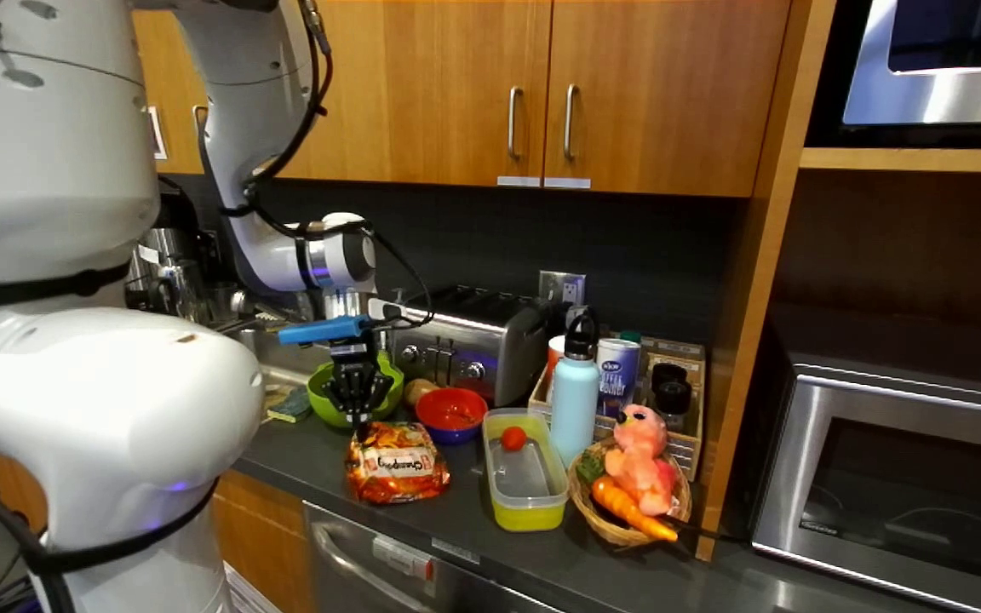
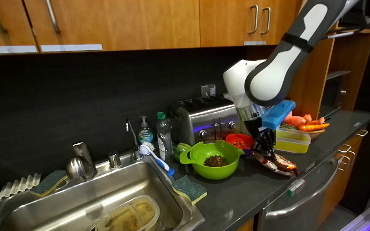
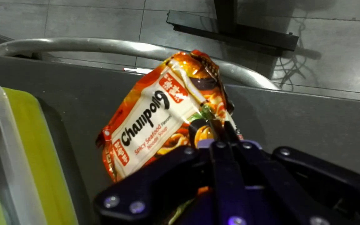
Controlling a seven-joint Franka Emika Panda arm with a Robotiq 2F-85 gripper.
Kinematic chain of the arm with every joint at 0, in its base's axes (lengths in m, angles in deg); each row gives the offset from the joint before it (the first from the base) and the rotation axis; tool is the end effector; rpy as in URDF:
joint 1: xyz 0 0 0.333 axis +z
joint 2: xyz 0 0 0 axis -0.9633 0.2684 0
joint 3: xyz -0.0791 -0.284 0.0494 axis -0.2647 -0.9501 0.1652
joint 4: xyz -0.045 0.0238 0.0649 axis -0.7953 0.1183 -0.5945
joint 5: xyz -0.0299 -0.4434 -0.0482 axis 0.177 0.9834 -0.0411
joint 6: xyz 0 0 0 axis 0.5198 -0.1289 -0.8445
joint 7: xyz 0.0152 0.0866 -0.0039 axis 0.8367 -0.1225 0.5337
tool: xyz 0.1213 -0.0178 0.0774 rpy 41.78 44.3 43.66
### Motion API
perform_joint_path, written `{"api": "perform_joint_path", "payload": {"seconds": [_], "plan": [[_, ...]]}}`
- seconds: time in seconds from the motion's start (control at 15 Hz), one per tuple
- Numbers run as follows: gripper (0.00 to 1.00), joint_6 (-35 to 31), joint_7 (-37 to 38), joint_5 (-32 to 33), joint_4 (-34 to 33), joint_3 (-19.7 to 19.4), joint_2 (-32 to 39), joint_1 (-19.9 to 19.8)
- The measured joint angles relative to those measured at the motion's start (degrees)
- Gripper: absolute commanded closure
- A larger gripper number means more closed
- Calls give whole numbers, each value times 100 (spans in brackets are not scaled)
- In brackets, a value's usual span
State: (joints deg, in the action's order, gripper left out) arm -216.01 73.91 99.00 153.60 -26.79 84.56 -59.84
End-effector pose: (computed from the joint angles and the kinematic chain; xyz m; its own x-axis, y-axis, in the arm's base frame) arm 0.3951 0.1695 0.1262 0.9286 0.1850 -0.3217 0.2688 -0.9330 0.2393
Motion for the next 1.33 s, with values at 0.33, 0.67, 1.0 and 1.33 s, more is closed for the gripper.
{"api": "perform_joint_path", "payload": {"seconds": [0.33,0.67,1.0,1.33], "plan": [[100,92,72,0,224,243,-941,15],[100,137,73,-5,404,387,-1852,6],[100,176,75,-9,598,439,-2513,-45],[100,285,116,-9,818,440,-3132,-277]]}}
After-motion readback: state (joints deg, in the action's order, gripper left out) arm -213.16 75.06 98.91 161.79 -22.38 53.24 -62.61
